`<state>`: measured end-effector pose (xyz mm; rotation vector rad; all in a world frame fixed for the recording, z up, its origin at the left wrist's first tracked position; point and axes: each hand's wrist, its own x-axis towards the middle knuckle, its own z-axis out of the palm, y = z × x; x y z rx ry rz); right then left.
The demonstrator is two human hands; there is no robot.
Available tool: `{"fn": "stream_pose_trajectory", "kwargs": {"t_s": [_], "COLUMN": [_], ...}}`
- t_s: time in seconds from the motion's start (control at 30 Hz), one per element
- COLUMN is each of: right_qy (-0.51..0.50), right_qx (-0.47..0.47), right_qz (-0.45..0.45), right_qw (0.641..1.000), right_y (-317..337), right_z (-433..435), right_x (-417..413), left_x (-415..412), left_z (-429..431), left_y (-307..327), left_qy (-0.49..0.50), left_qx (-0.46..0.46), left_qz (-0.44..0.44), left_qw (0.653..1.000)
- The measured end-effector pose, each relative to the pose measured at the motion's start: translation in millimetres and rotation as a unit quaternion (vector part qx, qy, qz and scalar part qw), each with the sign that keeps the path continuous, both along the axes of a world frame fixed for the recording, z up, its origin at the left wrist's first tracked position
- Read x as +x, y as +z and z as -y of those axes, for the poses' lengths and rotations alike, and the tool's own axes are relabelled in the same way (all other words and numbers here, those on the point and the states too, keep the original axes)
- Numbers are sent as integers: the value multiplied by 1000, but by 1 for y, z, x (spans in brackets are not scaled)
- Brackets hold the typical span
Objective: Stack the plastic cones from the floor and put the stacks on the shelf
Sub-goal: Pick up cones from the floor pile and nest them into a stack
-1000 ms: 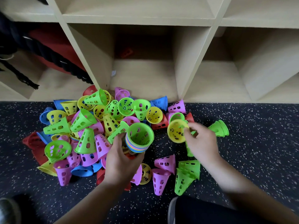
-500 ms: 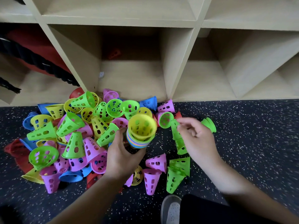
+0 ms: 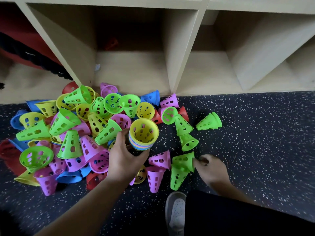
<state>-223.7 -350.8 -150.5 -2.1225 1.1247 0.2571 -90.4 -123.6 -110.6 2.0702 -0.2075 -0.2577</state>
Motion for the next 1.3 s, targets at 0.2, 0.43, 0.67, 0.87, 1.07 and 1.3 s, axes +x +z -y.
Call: {"fn": "stream_pose_trajectory", "kwargs": {"t_s": [0.2,0.43,0.67,0.87,1.07,1.3], "right_qy": [-71,-4,225,180,321,272], "right_qx": [57,-20,-134,-46,-20,19], "right_qz": [70,252,450,420,27,110], "right_qw": [993,967,854,888,947,956], "right_y": [1,38,118,98,11,5], "right_z": [-19,-29,-35,-32,-15,-16], "right_x": [3,22,76,73,6,3], "left_x": [-5,-7,-4,5,13,8], "left_z": [0,-3,5,11,6,3], "left_y": [4,3,8,16,14,7], "left_qy": [-11,-16,-18,-4,11,-2], "left_qx": [-14,-15,-25,-40,-29,-21], "left_qz": [3,-12,2,18,13,2], "left_qw": [1000,1000,1000,999,999,1000]}}
